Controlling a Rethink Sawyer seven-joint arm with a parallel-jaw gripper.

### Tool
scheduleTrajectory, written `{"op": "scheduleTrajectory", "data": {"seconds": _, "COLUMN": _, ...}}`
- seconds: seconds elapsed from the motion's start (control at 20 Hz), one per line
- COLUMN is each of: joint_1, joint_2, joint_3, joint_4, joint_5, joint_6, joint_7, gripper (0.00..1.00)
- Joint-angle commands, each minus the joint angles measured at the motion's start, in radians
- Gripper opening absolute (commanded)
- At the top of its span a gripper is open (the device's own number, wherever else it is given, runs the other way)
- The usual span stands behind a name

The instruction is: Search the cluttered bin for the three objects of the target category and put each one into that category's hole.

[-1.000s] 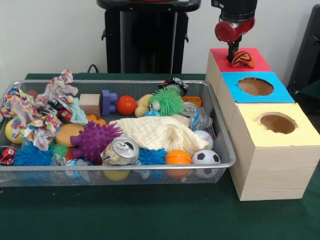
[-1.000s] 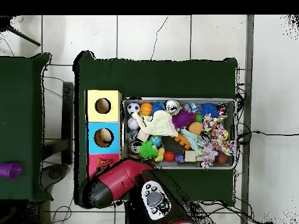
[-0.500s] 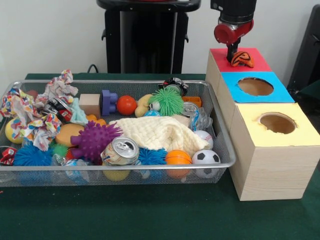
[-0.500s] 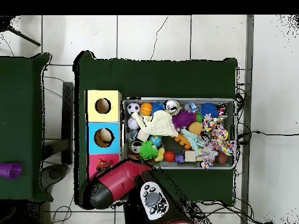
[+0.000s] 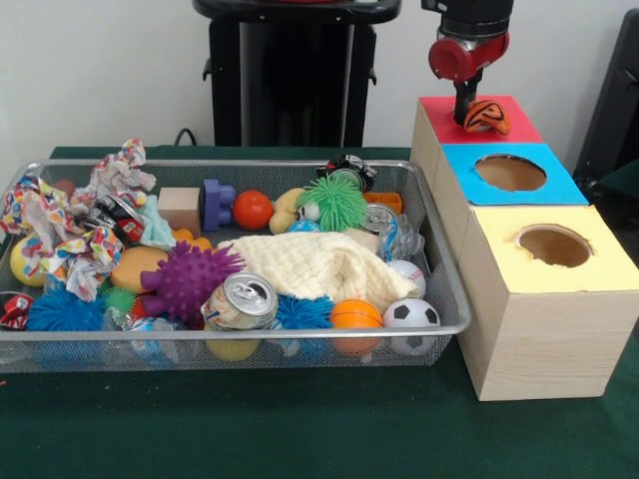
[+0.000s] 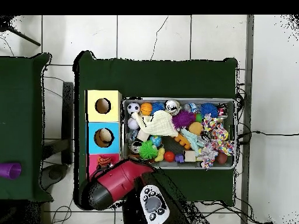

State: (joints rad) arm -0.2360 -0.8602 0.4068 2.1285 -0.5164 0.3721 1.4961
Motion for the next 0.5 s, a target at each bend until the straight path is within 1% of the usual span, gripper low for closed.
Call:
{"op": "scheduleTrajectory", "data": {"seconds": 0.05, "joint_1": -0.041, "joint_2": -0.055, "joint_3": 0.016, "joint_4": -0.027, "joint_5": 0.032, "joint_6": 0.111, "joint_7": 0.037, "gripper": 0.0}}
{"op": "scheduleTrajectory", "data": {"seconds": 0.3, "joint_1": -0.06, "joint_2": -0.117, "joint_3": 0.038, "joint_4": -0.007, "joint_5": 0.071, "joint_6": 0.173, "joint_7": 0.005, "gripper": 0.0}}
{"op": "scheduleTrajectory", "data": {"seconds": 0.5, "joint_1": -0.08, "joint_2": -0.137, "joint_3": 0.05, "joint_4": 0.006, "joint_5": 0.083, "joint_6": 0.199, "joint_7": -0.016, "gripper": 0.0}}
